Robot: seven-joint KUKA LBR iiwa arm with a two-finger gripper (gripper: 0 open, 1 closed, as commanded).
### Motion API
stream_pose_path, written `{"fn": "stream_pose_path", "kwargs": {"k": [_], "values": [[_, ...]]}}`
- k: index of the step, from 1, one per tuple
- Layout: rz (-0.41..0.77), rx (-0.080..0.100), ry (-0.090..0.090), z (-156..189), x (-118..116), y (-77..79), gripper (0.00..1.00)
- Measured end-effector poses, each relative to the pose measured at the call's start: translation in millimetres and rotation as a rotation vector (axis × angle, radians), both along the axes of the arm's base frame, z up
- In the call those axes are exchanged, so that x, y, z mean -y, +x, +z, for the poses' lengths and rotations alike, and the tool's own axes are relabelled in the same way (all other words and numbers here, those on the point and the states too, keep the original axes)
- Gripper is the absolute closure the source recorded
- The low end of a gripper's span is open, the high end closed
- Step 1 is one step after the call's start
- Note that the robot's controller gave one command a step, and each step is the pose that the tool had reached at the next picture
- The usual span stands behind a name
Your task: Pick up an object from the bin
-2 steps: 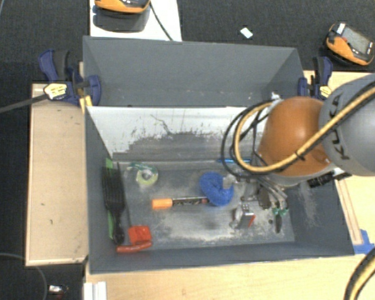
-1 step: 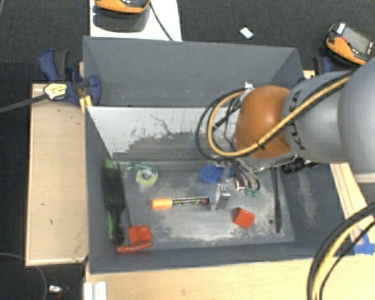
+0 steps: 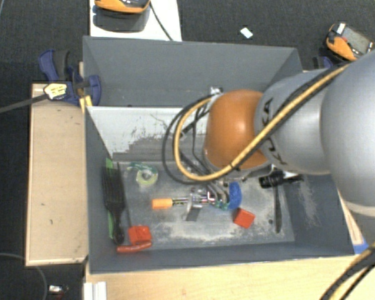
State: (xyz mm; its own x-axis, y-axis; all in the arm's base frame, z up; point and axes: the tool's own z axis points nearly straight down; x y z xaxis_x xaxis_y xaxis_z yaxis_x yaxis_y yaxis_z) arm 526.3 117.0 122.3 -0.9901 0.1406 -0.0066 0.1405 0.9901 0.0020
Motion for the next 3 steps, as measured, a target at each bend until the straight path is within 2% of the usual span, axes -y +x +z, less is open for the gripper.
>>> {"fn": "stream_pose_path", "kwargs": {"k": [1, 2, 3], "values": [[0.045, -0.001, -0.003, -18, 74, 22.5, 0.00], [0.116, 0.004, 0.007, -53, 93, 19.2, 0.00], [-0.085, 0.004, 0.000, -52, 119, 3.8, 1.00]]}}
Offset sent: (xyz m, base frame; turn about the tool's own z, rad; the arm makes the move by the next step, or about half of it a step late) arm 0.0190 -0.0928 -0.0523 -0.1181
